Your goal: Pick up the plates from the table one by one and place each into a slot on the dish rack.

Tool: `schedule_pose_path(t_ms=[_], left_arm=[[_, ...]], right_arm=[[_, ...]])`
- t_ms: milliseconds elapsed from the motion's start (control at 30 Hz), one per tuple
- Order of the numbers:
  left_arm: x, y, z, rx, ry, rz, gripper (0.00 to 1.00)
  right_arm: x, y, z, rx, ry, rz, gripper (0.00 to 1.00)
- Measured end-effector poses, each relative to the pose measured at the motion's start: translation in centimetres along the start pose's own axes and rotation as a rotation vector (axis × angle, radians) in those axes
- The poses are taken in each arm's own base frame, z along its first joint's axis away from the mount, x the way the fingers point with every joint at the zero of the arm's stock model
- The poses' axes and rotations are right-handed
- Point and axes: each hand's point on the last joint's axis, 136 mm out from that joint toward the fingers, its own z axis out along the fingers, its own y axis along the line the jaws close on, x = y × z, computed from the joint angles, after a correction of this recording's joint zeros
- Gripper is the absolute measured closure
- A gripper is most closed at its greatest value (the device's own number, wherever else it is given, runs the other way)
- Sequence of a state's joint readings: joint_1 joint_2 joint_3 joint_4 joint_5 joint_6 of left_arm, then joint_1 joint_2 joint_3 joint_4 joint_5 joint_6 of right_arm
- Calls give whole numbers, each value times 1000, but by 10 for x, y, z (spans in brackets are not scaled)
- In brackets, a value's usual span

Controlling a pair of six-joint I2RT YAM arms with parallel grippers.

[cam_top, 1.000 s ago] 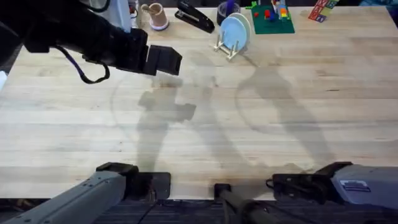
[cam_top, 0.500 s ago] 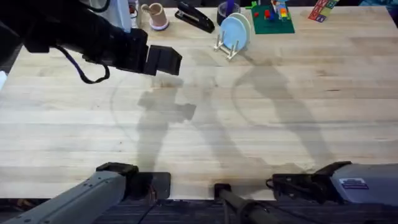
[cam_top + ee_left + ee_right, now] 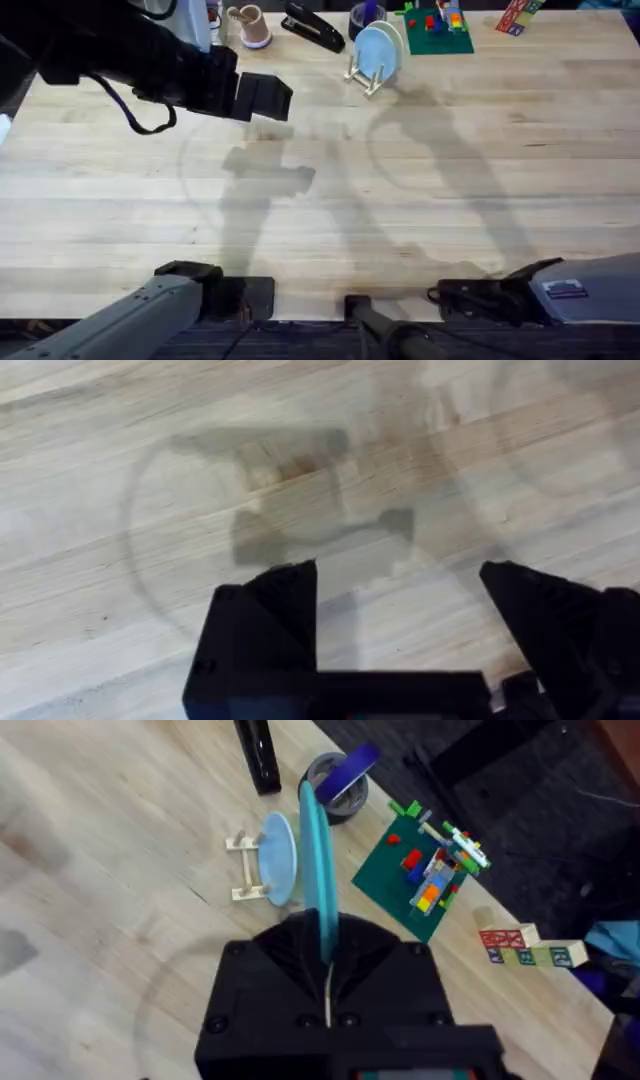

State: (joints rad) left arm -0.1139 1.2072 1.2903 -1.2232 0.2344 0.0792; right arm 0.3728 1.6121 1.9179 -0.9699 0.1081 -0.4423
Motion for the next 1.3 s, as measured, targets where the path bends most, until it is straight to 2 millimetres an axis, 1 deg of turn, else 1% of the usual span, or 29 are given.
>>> schedule_pose_path(t_ms=[100,267,467,667,800,1100,1300], left_arm=[[0,0,0,0,0,0,6],[0,0,0,0,0,0,6],[0,0,0,0,-1,0,6],[0,0,0,0,-1,0,6],[0,0,0,0,-1,0,6],[0,0,0,0,0,0,6],[0,0,0,0,-1,0,6]], right_arm=[[5,0,12,-14,28,5,973],[10,3,41,-54,83,9,974],[11,16,78,-139,121,14,973],[25,25,107,-187,184,19,973],[33,29,121,-216,209,28,973],[46,25,137,-245,239,60,973],[56,34,151,-282,271,66,973]])
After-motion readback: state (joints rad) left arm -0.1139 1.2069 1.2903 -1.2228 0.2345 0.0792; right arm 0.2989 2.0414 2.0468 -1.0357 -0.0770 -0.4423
